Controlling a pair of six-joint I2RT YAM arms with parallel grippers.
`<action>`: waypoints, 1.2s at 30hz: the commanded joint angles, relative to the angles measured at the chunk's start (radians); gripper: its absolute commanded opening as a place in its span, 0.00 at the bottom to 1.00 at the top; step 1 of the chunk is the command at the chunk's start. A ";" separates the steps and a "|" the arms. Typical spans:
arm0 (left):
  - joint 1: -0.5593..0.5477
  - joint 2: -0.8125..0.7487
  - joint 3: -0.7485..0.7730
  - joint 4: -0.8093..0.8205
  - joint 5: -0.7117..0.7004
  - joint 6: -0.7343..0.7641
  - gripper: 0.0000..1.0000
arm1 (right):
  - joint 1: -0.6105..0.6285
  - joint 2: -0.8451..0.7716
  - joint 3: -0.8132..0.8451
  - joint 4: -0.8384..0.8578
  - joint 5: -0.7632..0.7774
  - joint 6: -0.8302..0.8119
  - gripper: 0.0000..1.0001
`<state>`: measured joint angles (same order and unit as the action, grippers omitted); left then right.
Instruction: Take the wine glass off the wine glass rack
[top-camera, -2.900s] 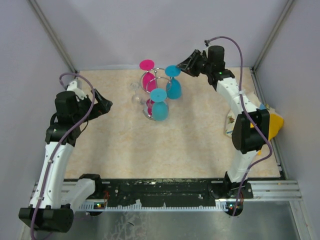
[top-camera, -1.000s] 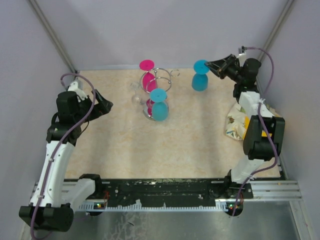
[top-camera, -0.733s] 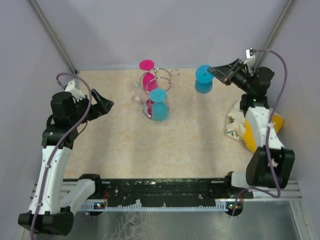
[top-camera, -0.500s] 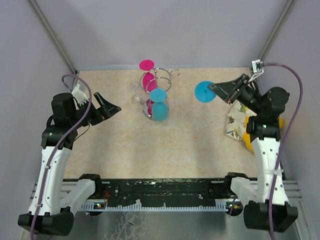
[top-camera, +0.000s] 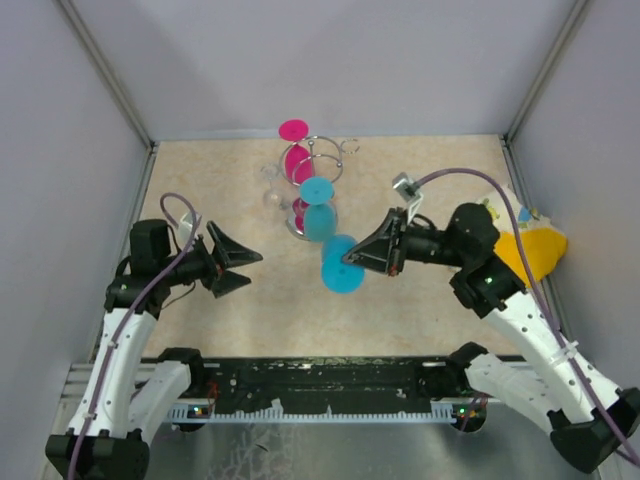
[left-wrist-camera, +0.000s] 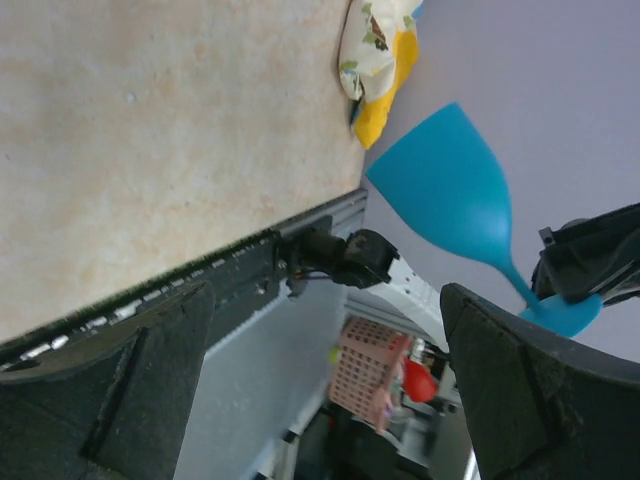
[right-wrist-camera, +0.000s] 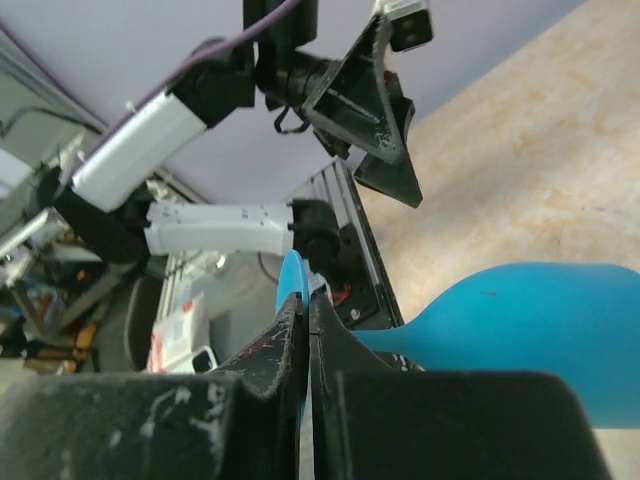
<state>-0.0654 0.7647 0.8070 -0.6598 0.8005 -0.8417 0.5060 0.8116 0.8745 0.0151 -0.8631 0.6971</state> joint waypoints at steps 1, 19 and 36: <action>0.001 -0.032 -0.066 0.000 0.119 -0.174 1.00 | 0.200 0.056 0.102 -0.107 0.209 -0.247 0.00; 0.002 -0.066 -0.187 0.038 0.243 -0.441 1.00 | 0.692 0.320 0.308 -0.171 0.495 -0.602 0.00; 0.000 -0.112 -0.251 0.161 0.217 -0.585 1.00 | 0.748 0.417 0.357 -0.089 0.394 -0.629 0.00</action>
<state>-0.0654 0.6701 0.5636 -0.5289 1.0218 -1.4052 1.2419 1.2224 1.1500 -0.1719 -0.4141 0.0811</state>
